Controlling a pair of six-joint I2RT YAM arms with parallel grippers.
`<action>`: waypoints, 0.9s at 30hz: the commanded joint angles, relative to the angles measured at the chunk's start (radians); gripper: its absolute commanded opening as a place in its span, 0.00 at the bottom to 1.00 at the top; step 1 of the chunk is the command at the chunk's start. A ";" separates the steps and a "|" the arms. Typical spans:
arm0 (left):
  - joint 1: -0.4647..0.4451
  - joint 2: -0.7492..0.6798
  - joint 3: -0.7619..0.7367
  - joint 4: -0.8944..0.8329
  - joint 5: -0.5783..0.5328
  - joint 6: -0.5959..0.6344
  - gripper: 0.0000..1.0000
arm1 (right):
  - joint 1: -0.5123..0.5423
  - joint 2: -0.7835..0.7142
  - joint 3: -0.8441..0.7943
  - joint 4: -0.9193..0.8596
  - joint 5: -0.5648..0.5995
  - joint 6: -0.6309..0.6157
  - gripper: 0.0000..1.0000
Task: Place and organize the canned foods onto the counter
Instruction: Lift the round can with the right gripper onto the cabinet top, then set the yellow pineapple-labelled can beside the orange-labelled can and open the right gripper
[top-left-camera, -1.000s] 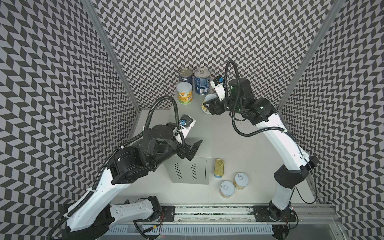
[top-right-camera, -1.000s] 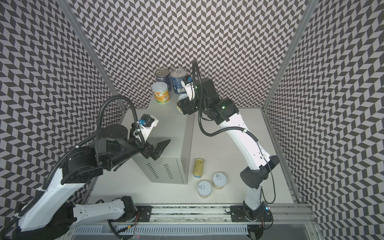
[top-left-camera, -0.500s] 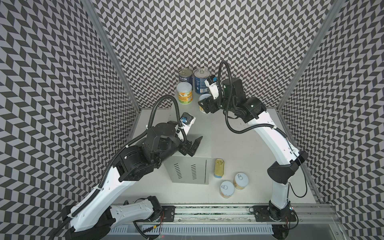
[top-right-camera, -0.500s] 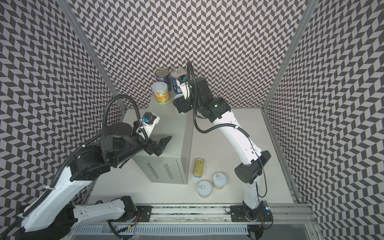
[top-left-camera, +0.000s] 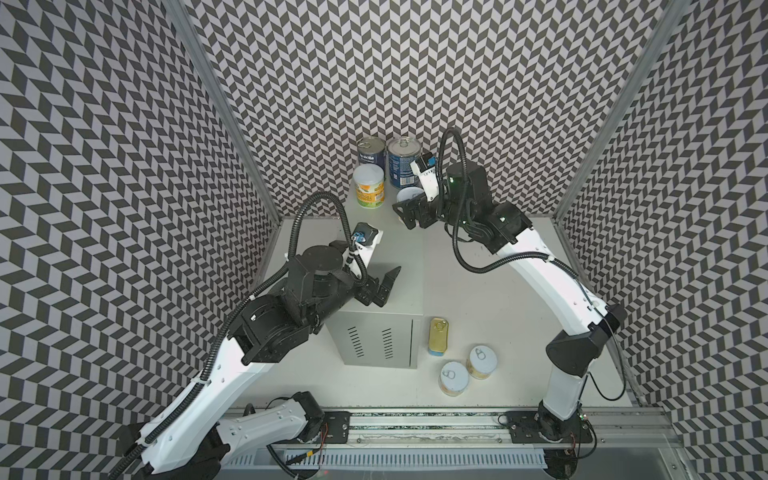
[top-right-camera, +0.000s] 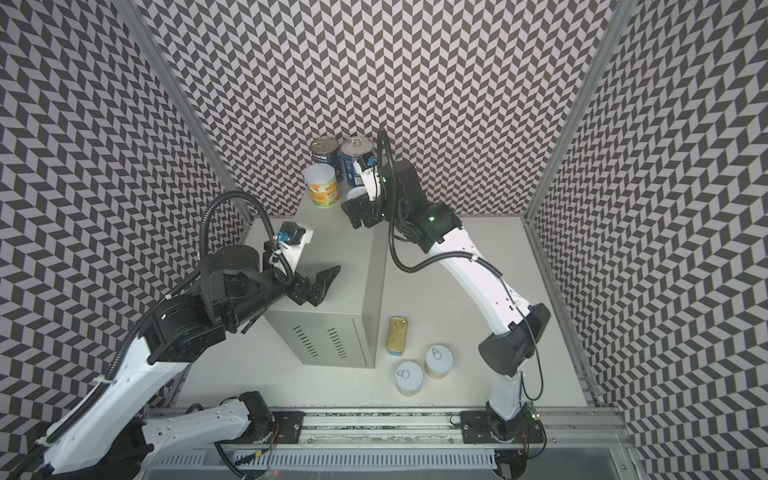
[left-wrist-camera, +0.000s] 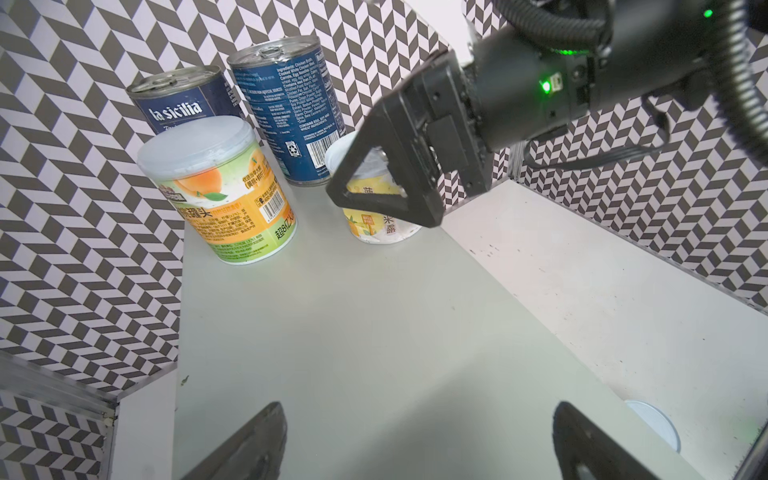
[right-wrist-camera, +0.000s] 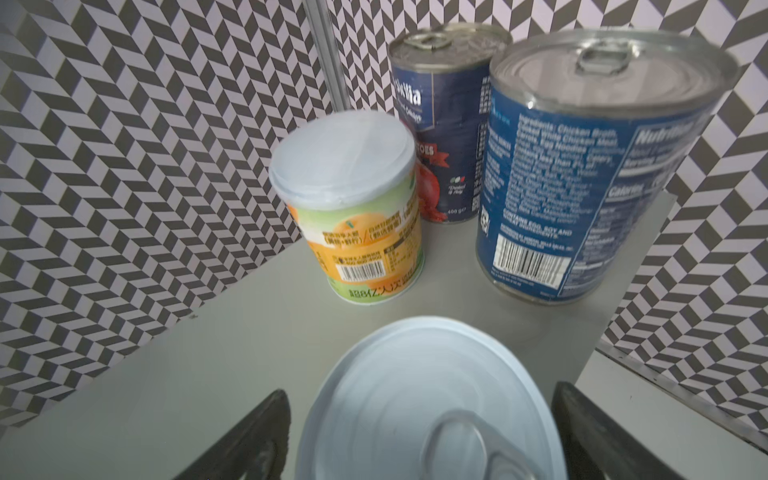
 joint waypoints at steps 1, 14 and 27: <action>0.020 -0.022 -0.026 0.077 0.012 -0.012 1.00 | 0.007 -0.078 -0.058 0.130 0.005 -0.010 0.96; 0.172 -0.111 -0.161 0.234 0.190 -0.040 1.00 | 0.022 -0.129 -0.213 0.236 0.034 0.006 0.87; 0.205 -0.182 -0.297 0.368 0.168 -0.074 1.00 | 0.024 -0.073 -0.236 0.353 0.091 0.036 0.73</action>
